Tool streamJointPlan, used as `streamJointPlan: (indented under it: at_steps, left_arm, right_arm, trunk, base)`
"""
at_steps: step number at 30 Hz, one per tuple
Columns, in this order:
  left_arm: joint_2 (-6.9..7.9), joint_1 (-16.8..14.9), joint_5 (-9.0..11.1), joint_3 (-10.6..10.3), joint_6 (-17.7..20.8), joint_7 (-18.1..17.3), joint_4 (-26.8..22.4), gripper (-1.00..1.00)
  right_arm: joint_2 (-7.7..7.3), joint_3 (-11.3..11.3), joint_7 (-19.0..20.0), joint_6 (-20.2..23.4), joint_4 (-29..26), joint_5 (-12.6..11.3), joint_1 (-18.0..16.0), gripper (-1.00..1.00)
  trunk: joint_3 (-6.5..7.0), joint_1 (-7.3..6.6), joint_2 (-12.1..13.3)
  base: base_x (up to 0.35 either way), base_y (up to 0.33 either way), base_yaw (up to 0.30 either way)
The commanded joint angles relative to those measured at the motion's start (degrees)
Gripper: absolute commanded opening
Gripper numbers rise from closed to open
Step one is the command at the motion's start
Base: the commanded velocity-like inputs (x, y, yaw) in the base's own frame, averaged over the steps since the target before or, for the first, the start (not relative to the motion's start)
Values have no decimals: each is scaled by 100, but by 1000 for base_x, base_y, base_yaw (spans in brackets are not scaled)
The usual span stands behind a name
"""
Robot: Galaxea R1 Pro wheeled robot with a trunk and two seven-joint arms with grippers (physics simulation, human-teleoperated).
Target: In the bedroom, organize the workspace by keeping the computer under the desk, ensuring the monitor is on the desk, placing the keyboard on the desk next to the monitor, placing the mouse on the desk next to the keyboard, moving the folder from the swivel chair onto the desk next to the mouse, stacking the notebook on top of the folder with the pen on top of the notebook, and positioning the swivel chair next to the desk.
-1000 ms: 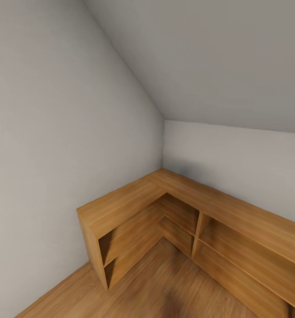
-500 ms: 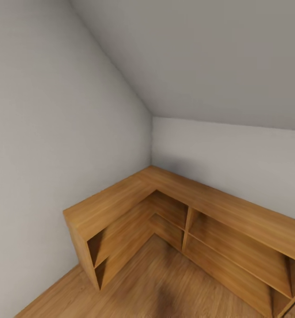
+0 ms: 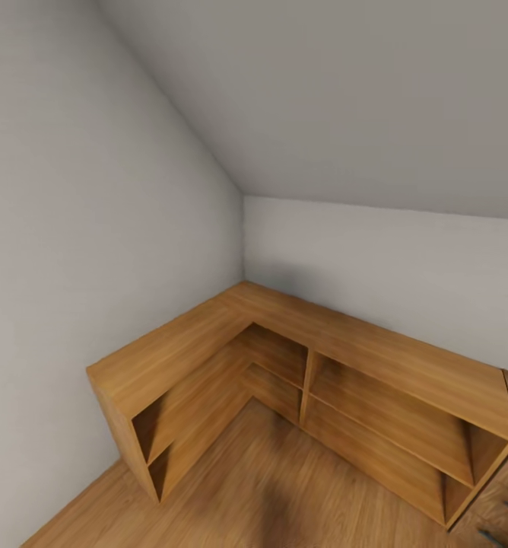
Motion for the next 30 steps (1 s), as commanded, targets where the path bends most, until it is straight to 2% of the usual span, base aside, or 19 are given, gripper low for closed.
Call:
streamJointPlan:
  at_steps: [1,16,30]
  left_arm:
    - [-6,2,22,-15,-6,22,-23,100]
    - [-9,2,23,-14,1,24,-48,100]
    - [9,2,21,-7,-2,21,-43,100]
  right_arm:
    - [3,48,-11,-21,9,-43,-6,100]
    - [14,43,-11,-60,9,-35,-6,100]
    - [21,44,-11,-75,9,-34,-6,100]
  trunk:
    - [-20,4,-13]
    - [-141,4,-13]
    - [-250,4,-13]
  base:
    - [0,0,-155]
    - [12,4,-144]
    - [262,118,-146]
